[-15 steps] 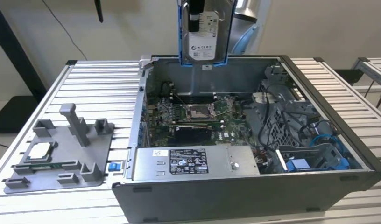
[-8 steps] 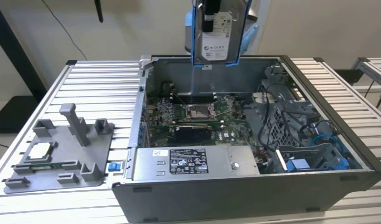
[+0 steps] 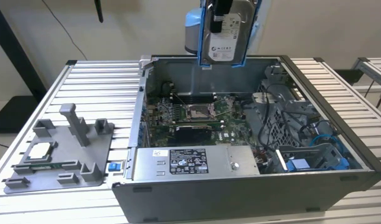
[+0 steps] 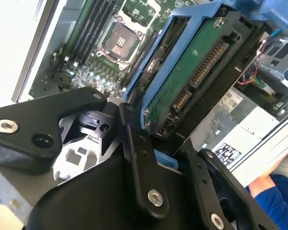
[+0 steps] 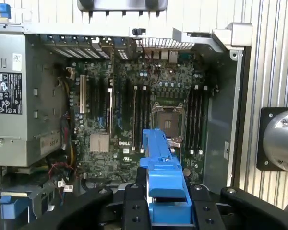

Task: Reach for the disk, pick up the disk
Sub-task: 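Pick up the disk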

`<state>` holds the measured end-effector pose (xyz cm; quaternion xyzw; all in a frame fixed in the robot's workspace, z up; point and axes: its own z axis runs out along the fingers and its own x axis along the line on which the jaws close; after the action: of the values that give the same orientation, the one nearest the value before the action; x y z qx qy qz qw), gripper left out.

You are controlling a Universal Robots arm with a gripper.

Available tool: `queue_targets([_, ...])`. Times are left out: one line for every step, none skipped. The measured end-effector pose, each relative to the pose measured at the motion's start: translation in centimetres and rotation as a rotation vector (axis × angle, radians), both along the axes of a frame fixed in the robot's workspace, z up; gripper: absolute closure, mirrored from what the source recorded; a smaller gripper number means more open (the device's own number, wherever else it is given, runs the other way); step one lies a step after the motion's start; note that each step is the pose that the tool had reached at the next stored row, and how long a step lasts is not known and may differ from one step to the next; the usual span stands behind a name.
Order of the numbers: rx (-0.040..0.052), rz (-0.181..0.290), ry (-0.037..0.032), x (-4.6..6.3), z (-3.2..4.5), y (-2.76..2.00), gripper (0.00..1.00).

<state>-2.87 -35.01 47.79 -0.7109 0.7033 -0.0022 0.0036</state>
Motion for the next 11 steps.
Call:
queue_targets([0.0000,0.000,0.0061,0.22,-0.02,0.00,1.00])
queue_targets([-0.0001,0.000,0.0073,0.28,-0.01,0.00,1.00])
queue_targets([-0.0001,0.000,0.0072,0.28,-0.02,0.00,1.00])
queue_targets([0.0000,0.000,0.0073,0.28,-0.02,0.00,1.00])
queue_targets([-0.0001,0.000,0.0074,0.28,-0.02,0.00,1.00])
queue_targets([-0.0001,0.000,0.0073,0.28,-0.01,0.00,1.00])
queue_targets([-0.0002,0.000,0.0075,0.31,-0.01,0.00,1.00])
queue_targets([-0.0001,0.000,0.0074,0.38,-0.02,-0.01,1.00])
queue_targets([-0.0002,0.000,0.0074,0.48,-0.02,-0.03,1.00])
queue_targets([-0.0001,0.000,0.0074,0.57,-0.03,-0.05,1.00])
queue_targets([-0.0002,0.000,0.0075,0.70,-0.04,-0.12,1.00])
